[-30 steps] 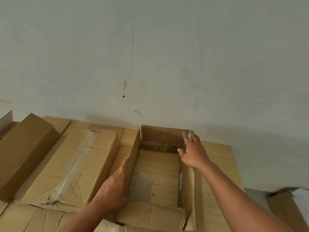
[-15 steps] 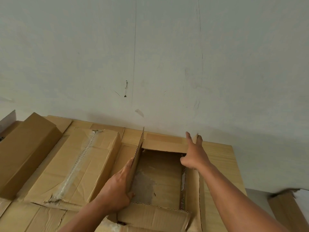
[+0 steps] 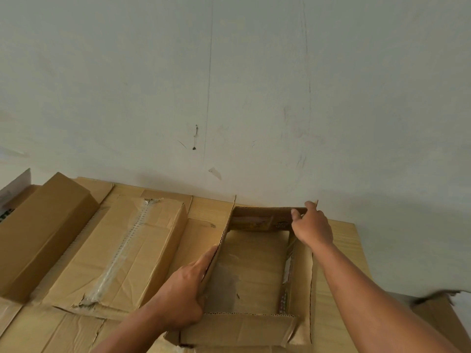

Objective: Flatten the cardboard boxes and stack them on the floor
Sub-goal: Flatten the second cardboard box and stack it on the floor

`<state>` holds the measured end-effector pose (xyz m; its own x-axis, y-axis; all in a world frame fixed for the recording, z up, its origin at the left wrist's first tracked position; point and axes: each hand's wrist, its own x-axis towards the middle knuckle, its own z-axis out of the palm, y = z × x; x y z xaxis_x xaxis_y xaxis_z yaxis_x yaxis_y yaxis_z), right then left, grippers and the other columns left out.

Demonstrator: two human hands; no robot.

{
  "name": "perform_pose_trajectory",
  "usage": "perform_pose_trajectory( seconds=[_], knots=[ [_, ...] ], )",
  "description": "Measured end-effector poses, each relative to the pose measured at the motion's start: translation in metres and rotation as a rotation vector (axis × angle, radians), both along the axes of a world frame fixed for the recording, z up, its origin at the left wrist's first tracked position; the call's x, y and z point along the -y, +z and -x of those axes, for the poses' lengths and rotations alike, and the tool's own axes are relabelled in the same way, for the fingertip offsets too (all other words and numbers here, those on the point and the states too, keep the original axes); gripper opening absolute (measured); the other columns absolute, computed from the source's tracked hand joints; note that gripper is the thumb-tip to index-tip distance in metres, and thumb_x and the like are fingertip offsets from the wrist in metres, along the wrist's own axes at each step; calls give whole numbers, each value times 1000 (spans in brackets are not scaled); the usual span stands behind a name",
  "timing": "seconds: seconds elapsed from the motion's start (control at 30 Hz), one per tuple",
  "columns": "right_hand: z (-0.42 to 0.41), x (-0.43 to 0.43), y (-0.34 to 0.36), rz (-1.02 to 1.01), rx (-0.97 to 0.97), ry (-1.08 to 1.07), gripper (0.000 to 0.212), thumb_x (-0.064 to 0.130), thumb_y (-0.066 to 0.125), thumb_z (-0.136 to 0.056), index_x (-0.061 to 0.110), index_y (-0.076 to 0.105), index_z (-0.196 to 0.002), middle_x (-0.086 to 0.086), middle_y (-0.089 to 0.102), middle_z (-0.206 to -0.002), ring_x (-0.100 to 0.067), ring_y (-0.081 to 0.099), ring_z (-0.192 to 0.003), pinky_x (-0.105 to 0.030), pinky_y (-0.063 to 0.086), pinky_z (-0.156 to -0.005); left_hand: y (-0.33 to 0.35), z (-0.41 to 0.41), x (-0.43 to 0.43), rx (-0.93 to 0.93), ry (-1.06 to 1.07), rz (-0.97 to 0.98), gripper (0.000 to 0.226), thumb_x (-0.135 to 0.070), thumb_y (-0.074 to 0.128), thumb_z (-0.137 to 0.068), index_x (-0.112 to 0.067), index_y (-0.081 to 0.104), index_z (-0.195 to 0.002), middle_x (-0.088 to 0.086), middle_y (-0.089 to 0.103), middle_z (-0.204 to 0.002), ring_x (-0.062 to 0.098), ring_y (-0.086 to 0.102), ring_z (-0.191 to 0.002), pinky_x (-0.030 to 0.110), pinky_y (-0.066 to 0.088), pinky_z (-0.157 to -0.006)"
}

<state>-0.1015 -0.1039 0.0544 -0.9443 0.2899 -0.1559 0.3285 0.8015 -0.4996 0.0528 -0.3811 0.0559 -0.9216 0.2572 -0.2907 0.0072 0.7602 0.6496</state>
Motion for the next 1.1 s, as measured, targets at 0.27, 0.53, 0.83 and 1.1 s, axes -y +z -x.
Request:
perform_pose_trajectory(
  seconds=[0.27, 0.53, 0.83, 1.1],
  knots=[
    [-20, -19, 41, 605, 29, -150, 72, 29, 71, -87, 6, 37, -147, -15, 45, -150, -32, 44, -135, -39, 37, -105, 41, -6, -13, -58, -10, -131, 99, -5, 57, -72, -60, 18, -145, -30, 59, -125, -2, 59, -113, 22, 55, -87],
    [-104, -32, 27, 1012, 264, -103, 49, 38, 71, -85, 31, 49, -128, -12, 64, -122, -43, 62, -106, -61, 57, -81, 61, -17, -58, -28, -239, -107, 89, -22, 65, -81, -79, 14, -127, -37, 47, -119, 7, 52, -116, 26, 51, -95],
    [-149, -24, 3, 851, 176, -184, 35, 11, 53, -90, 35, 54, -116, 0, 71, -107, -27, 68, -98, -51, 59, -83, 35, -36, -117, 84, -470, -135, 75, -38, 61, -87, -55, 20, -147, -33, 47, -137, -10, 47, -117, 3, 36, -90],
    [-175, -35, 21, 848, -14, -215, 40, -1, 52, -93, 30, 64, -116, 5, 75, -107, -17, 68, -104, -43, 54, -94, -4, -6, -113, 161, -347, -112, 65, -53, 51, -97, -37, 26, -154, -10, 36, -157, 10, 41, -138, 32, 40, -111]
  ],
)
